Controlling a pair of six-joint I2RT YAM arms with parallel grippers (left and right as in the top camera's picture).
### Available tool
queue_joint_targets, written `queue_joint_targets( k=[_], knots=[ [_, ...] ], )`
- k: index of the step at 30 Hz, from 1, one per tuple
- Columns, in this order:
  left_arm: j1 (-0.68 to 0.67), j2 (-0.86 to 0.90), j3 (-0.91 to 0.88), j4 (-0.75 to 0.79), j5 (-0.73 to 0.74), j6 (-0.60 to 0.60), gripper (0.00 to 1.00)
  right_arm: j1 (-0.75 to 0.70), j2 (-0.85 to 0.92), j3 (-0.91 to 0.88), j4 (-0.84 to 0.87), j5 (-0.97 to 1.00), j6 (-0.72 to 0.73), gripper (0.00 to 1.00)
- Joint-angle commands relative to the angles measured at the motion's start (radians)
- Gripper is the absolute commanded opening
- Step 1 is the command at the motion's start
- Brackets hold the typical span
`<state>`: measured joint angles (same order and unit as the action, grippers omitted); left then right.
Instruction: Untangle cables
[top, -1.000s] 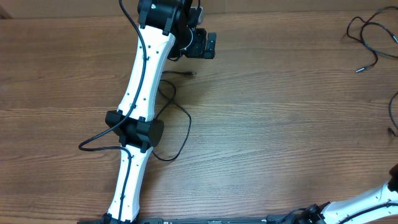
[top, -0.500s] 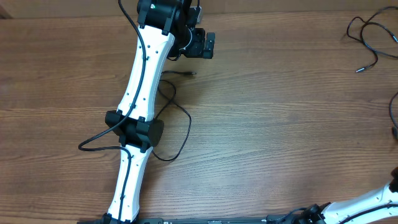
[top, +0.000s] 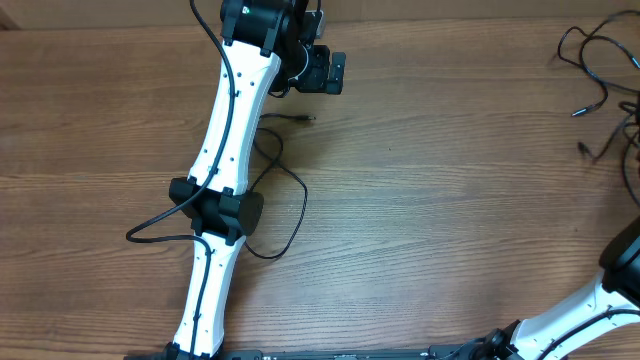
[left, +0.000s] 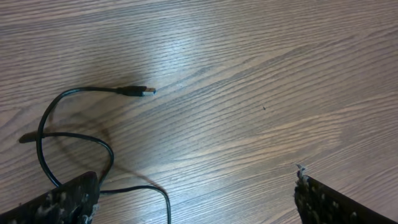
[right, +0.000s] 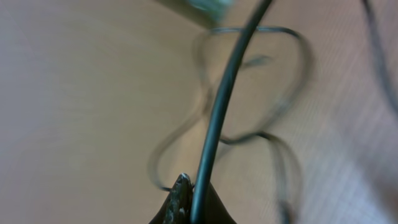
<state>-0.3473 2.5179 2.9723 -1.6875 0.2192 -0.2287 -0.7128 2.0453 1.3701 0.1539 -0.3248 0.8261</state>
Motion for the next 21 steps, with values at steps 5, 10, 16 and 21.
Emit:
queue_joint_targets(
  k=[5, 10, 16, 21],
  knots=[
    [-0.001, -0.025, 0.014, -0.002, -0.013, 0.012, 1.00, -0.119, 0.130, 0.003, -0.162, 0.111, -0.211, 0.04],
    [-0.001, -0.025, 0.014, -0.002, -0.013, 0.012, 1.00, -0.246, 0.195, 0.003, -0.213, 0.038, -0.212, 0.04],
    [-0.001, -0.025, 0.014, 0.005, -0.013, 0.012, 1.00, -0.335, 0.195, 0.004, -0.235, -0.021, -0.233, 0.04],
    [-0.001, -0.025, 0.014, 0.028, -0.013, 0.012, 1.00, -0.352, 0.195, 0.004, -0.281, -0.021, -0.264, 0.27]
  ],
)
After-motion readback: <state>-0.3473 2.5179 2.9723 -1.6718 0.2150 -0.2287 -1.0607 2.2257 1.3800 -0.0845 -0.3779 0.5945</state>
